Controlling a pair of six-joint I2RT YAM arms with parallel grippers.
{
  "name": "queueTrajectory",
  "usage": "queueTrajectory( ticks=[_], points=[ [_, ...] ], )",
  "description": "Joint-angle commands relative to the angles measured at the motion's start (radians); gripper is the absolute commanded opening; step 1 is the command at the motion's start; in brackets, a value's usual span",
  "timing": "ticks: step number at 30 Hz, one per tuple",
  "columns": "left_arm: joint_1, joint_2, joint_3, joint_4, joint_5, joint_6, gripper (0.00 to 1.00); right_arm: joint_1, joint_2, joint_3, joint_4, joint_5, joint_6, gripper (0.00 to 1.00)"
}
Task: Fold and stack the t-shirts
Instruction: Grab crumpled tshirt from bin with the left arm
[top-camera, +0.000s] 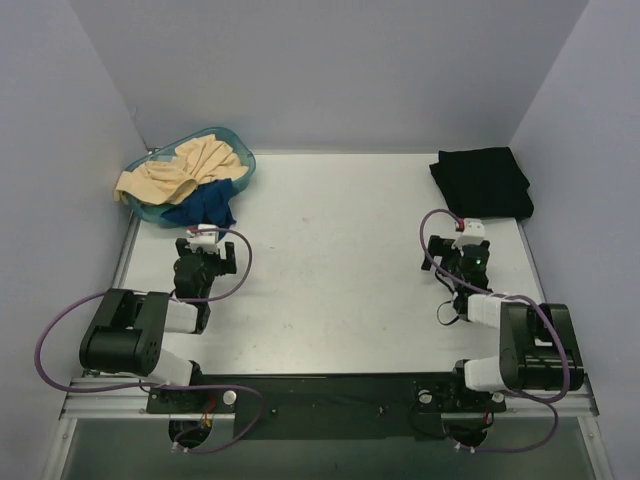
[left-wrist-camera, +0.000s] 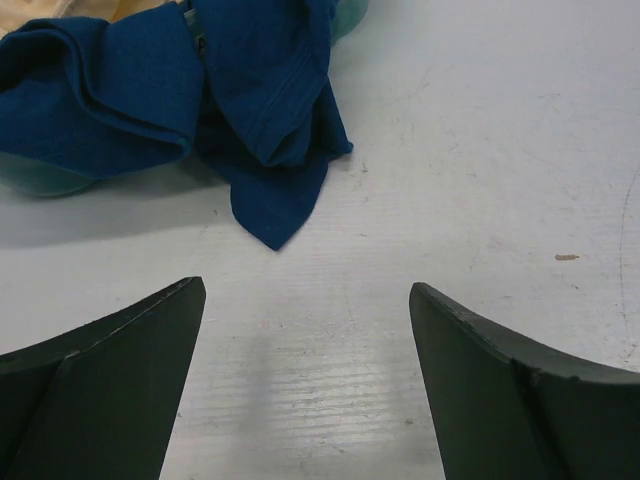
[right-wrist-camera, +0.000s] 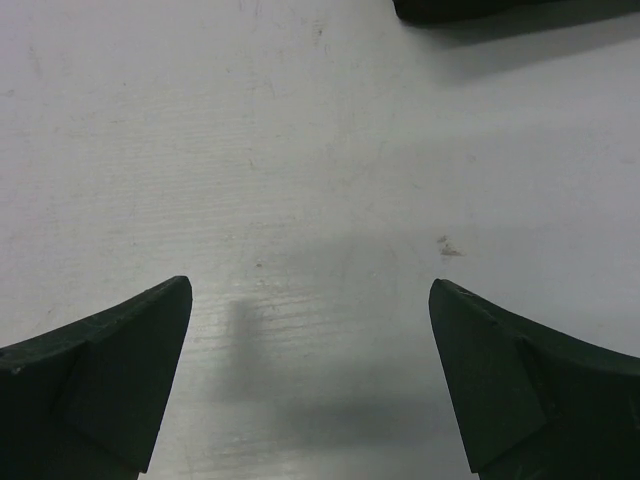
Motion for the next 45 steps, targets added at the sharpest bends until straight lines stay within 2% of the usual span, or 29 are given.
queueTrajectory(
  ticks=[1,3,5,7,8,9,10,11,12,13,14,15,17,20,21,23,25,28,29,32,36,41,45],
  points=[
    [0.005,0.004,0.025,0.043,-0.007,-0.015,0.94,-0.010,-0.116,0.159,-0.251,-0.073,-0.010,1.00],
    [0.005,0.005,0.025,0.047,-0.005,-0.014,0.94,-0.019,-0.165,0.209,-0.302,-0.120,0.026,1.00],
    [0.006,0.002,0.019,0.056,0.010,-0.008,0.94,-0.038,-0.216,0.246,-0.266,-0.186,0.084,1.00],
    [0.008,-0.060,0.008,0.047,0.140,0.038,0.94,-0.041,-0.251,0.313,-0.258,-0.219,0.126,1.00],
    [0.012,-0.144,-0.007,0.008,0.210,0.055,0.94,-0.041,-0.260,0.339,-0.264,-0.251,0.140,1.00],
    [0.012,-0.187,-0.012,-0.058,0.231,0.063,0.94,-0.041,-0.260,0.405,-0.289,-0.266,0.157,1.00],
    [0.012,-0.294,-0.004,-0.113,0.257,0.075,0.95,-0.041,-0.256,0.443,-0.307,-0.301,0.168,1.00],
    [0.012,-0.344,0.007,-0.252,0.269,0.089,0.94,-0.041,-0.251,0.507,-0.338,-0.326,0.190,1.00],
    [0.014,-0.443,0.055,-0.328,0.292,0.127,0.94,-0.044,-0.239,0.572,-0.352,-0.364,0.203,1.00],
    [0.014,-0.479,0.086,-0.483,0.298,0.141,0.94,-0.044,-0.234,0.604,-0.364,-0.428,0.220,1.00],
    [0.012,-0.537,0.158,-0.541,0.296,0.149,0.94,-0.047,-0.224,0.650,-0.364,-0.461,0.227,1.00],
    [0.011,-0.553,0.195,-0.631,0.274,0.134,0.94,-0.048,-0.219,0.663,-0.341,-0.508,0.244,1.00],
    [0.014,-0.549,0.374,-0.760,0.239,0.097,0.94,-0.053,-0.210,0.685,-0.263,-0.577,0.281,1.00],
    [0.018,-0.391,0.637,-0.981,0.187,0.054,0.97,-0.053,-0.193,0.713,-0.194,-0.611,0.329,1.00],
    [0.023,-0.351,0.774,-1.125,0.174,0.042,0.97,-0.051,-0.184,0.735,-0.224,-0.615,0.338,1.00],
    [0.066,-0.219,0.949,-1.282,0.208,0.032,0.97,-0.045,-0.153,0.795,-0.354,-0.613,0.330,1.00],
    [0.103,-0.096,1.075,-1.363,0.278,0.025,0.97,-0.025,-0.138,0.841,-0.476,-0.583,0.292,1.00],
    [0.166,0.068,1.221,-1.424,0.328,0.012,0.96,0.030,-0.132,0.847,-0.580,-0.518,0.206,1.00],
    [0.167,0.096,1.285,-1.445,0.294,0.026,0.96,0.063,-0.132,0.847,-0.599,-0.495,0.180,1.00],
    [0.169,0.262,1.428,-1.564,0.217,0.040,0.85,0.136,-0.133,0.836,-0.668,-0.452,0.107,1.00],
    [0.173,0.499,1.762,-1.694,0.125,0.046,0.81,0.156,-0.147,0.798,-0.674,-0.440,0.116,1.00],
    [0.179,0.807,2.066,-1.711,-0.033,0.077,0.81,0.180,-0.167,0.770,-0.692,-0.440,0.117,1.00],
    [0.173,0.971,2.245,-1.683,-0.016,0.095,0.81,0.209,-0.184,0.766,-0.731,-0.421,0.109,1.00]
  ],
)
